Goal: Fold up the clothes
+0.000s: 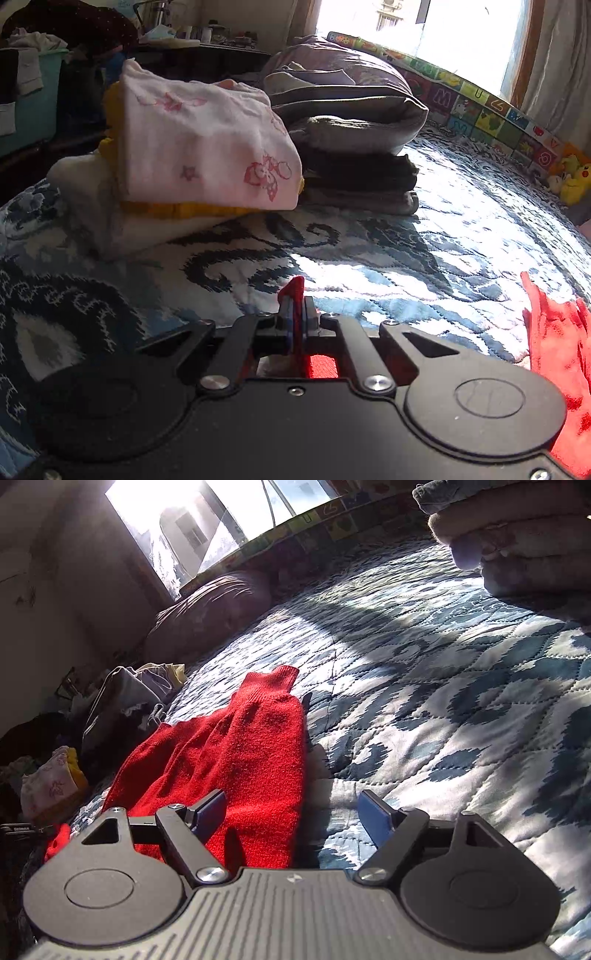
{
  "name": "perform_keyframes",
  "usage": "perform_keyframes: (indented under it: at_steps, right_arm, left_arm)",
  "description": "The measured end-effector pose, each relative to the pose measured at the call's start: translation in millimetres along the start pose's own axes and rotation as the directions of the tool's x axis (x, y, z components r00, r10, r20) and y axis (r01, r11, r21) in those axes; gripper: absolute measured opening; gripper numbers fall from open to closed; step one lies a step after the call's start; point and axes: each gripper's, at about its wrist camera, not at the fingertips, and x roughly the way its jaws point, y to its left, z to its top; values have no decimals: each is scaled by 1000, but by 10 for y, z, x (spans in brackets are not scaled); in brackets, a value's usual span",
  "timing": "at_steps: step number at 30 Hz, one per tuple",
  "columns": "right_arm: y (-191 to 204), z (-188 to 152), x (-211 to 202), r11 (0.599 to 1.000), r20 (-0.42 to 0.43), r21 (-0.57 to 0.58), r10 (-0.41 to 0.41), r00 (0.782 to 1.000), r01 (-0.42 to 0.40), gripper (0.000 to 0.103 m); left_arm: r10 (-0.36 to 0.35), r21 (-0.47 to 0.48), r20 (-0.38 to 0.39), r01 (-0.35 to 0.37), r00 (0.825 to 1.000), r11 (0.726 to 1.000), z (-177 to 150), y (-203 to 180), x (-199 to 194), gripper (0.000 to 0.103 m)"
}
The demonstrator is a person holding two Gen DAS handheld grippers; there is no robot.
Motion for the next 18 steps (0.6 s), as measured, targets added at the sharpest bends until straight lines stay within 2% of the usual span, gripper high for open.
perform_keyframes:
  at_steps: [2,3,4,5,6,7,10,12,15,18]
  right_arm:
    - [7,-3,10,1000,-1,-6,0,1000,0,79]
    - [14,-5,16,1000,-1,-11,-1,1000,1,80]
    - [23,-6,23,1000,-2,-16,-2,1000,2,81]
    - [27,-6,26,1000,-3,-19,-3,1000,2,82]
    - [30,-6,27,1000,-3,-22,-3,1000,3,82]
    - [27,-5,25,1000,-3,-20,-1,1000,1,82]
    - [20,-2,23,1000,-3,-14,2,1000,-2,82]
    - [29,-4,24,1000,-3,-17,-1,1000,1,82]
    - [35,-6,23,1000,-4,-19,-3,1000,3,82]
    - [37,-1,18,1000,-5,-18,-3,1000,3,82]
  left_arm:
    - [-11,21,54,10,998,1000,94,-58,-5,3]
    - [12,37,37,-14,999,999,97,-81,51,4]
    - [56,64,-23,-54,998,996,66,-97,139,7]
    - [101,93,-81,-93,992,991,34,-112,227,23]
    - [144,121,-127,-129,981,984,-3,-121,290,28]
    - [167,129,-124,-150,978,980,-66,-104,247,28]
    - [148,72,-113,-141,982,987,-241,-44,22,37]
    - [129,85,-91,-121,987,989,-364,-128,-134,37]
    - [38,116,-76,-29,996,993,-482,-366,-286,37]
    - [-34,162,-87,48,996,986,-481,-679,-226,36]
